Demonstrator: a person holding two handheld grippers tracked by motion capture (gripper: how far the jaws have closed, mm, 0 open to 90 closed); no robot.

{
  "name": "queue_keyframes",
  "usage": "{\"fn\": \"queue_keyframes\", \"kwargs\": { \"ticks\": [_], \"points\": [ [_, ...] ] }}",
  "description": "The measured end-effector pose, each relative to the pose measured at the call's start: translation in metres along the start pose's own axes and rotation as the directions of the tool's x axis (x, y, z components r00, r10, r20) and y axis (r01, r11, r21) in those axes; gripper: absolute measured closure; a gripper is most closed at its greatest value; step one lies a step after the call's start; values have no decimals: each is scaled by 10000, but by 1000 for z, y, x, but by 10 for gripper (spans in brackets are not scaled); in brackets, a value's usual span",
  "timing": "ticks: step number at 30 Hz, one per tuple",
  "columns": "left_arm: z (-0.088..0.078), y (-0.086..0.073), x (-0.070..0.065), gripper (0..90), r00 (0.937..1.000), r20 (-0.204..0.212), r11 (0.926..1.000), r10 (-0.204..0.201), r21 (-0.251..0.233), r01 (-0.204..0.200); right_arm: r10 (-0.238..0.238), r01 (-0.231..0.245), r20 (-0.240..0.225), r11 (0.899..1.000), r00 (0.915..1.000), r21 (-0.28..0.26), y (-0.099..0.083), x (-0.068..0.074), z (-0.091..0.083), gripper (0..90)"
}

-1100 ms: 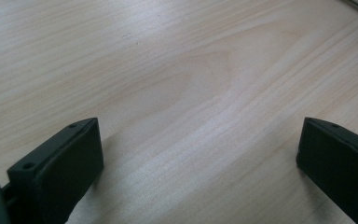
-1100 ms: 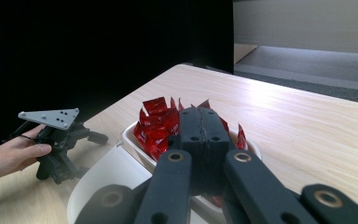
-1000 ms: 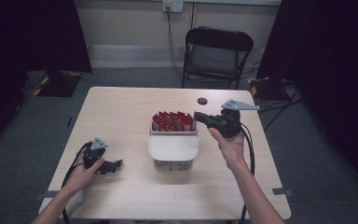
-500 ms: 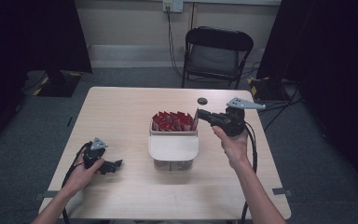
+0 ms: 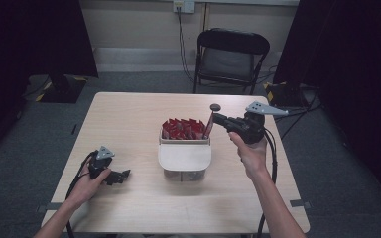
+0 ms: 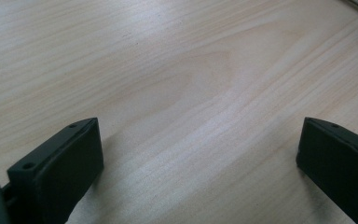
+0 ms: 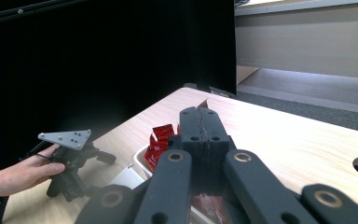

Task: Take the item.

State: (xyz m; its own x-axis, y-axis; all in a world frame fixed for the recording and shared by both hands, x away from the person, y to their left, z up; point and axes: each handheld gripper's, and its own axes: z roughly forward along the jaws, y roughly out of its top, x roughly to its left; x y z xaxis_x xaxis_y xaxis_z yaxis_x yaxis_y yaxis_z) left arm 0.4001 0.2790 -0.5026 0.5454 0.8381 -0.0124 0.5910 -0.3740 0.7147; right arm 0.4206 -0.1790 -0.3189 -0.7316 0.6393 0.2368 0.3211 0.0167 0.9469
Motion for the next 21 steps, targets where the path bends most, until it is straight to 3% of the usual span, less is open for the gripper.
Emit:
{"fn": "queue_keyframes", "kwargs": {
  "ticks": [21],
  "points": [
    [0,0,0,0,10000,-6,10000,4,-1,-4,-140,140,3,9990,9999,-435,13,2,-15,900]
  ]
}}
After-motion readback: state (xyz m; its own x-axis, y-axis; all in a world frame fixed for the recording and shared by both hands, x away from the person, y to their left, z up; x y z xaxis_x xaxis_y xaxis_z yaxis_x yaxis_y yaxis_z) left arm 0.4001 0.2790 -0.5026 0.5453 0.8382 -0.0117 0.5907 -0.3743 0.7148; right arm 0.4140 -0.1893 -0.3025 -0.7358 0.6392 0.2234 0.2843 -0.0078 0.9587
